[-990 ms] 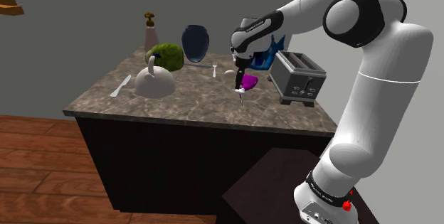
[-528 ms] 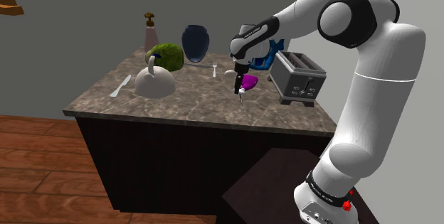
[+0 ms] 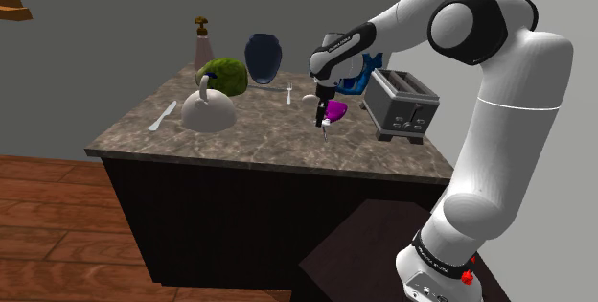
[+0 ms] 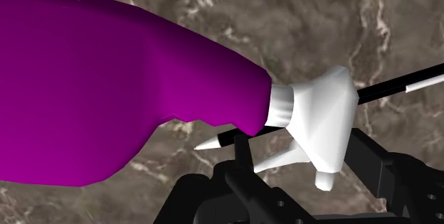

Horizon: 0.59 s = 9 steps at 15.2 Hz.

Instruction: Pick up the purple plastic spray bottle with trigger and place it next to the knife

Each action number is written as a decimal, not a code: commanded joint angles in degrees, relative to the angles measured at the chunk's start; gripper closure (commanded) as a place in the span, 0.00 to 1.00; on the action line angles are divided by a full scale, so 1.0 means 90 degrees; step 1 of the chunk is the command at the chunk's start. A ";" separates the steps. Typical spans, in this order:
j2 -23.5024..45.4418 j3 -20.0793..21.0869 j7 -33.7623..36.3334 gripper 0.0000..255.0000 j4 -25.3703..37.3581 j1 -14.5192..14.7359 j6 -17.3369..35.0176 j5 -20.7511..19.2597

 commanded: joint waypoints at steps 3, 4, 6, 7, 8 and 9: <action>0.0000 0.0000 -0.0001 1.00 0.0000 0.0000 0.0000 0.0000; 0.0000 0.0000 -0.0001 1.00 0.0000 0.0000 0.0000 0.0000; 0.0000 0.0000 -0.0001 1.00 0.0000 0.0000 0.0000 0.0000; 0.0001 0.0001 -0.0001 1.00 0.0000 0.0000 0.0002 0.0000; -0.0048 -0.0005 0.0013 1.00 0.0027 0.0005 -0.0073 -0.0018; -0.0096 -0.0010 0.0026 1.00 0.0056 0.0009 -0.0148 -0.0037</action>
